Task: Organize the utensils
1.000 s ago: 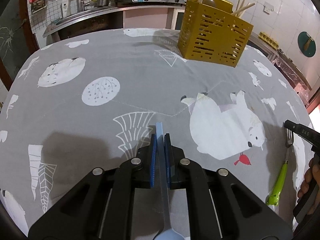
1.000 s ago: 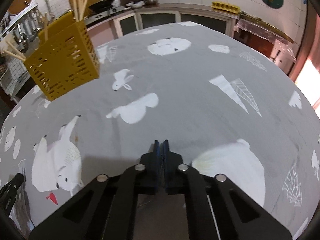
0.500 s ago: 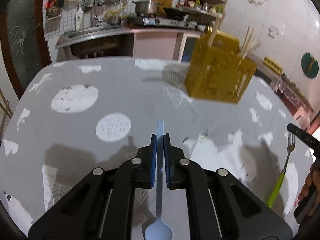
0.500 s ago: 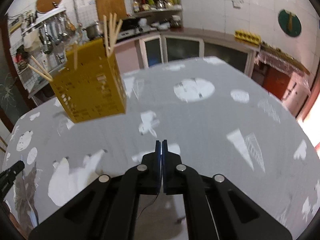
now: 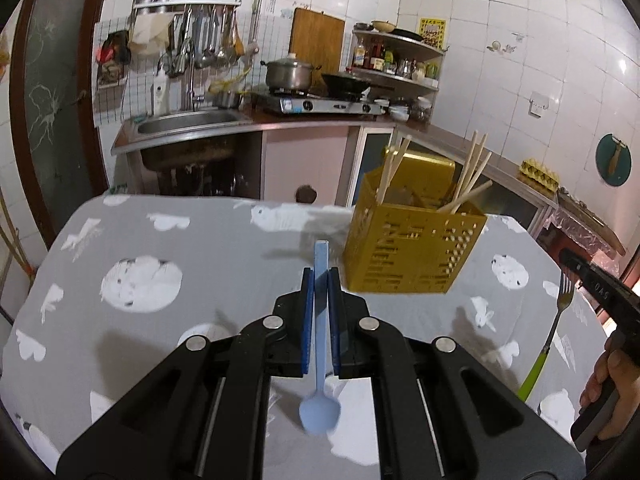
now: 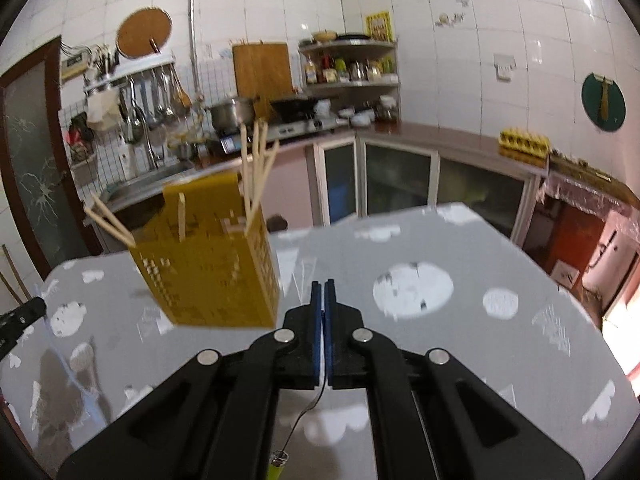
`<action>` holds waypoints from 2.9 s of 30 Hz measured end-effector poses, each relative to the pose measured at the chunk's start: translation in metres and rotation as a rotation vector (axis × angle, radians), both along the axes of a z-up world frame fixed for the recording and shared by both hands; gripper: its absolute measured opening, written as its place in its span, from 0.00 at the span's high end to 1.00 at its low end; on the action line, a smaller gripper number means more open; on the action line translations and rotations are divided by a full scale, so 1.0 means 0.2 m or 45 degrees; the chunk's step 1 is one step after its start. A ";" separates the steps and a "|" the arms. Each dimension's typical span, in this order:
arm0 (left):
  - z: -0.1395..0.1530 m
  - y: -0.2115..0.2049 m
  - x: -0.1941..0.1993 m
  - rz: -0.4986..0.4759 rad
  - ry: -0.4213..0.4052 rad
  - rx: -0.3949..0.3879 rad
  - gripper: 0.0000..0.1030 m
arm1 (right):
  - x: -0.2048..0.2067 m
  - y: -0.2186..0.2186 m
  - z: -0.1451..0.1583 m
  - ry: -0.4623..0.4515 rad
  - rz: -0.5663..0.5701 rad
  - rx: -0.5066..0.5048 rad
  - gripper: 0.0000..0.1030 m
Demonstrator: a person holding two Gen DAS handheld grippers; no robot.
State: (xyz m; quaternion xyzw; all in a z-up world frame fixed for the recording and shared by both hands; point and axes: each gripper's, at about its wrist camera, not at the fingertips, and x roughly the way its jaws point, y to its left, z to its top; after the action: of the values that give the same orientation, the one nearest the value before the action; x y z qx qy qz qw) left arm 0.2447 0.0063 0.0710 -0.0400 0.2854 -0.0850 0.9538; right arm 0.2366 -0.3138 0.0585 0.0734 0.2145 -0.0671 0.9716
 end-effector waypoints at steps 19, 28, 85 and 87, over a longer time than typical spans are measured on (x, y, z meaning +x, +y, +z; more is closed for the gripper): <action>0.33 -0.15 0.12 -0.117 -0.176 -0.073 0.95 | 0.14 -0.01 0.37 -0.314 0.007 -0.195 0.99; 0.64 -0.22 0.21 -0.182 -0.302 -0.080 0.95 | 0.30 0.03 0.58 -0.452 -0.006 -0.271 0.99; -0.02 0.00 -0.63 0.058 -0.331 0.096 0.05 | -0.59 0.25 -0.13 -0.163 0.183 -0.144 0.04; -0.08 -0.02 -0.68 0.057 -0.326 0.115 0.05 | -0.62 0.26 -0.18 -0.133 0.168 -0.152 0.04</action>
State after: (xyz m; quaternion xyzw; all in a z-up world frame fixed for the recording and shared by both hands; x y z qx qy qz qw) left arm 0.1081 0.0023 0.0544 0.0079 0.1641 -0.0550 0.9849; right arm 0.1134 -0.2615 0.0226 0.0047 0.1634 -0.0117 0.9865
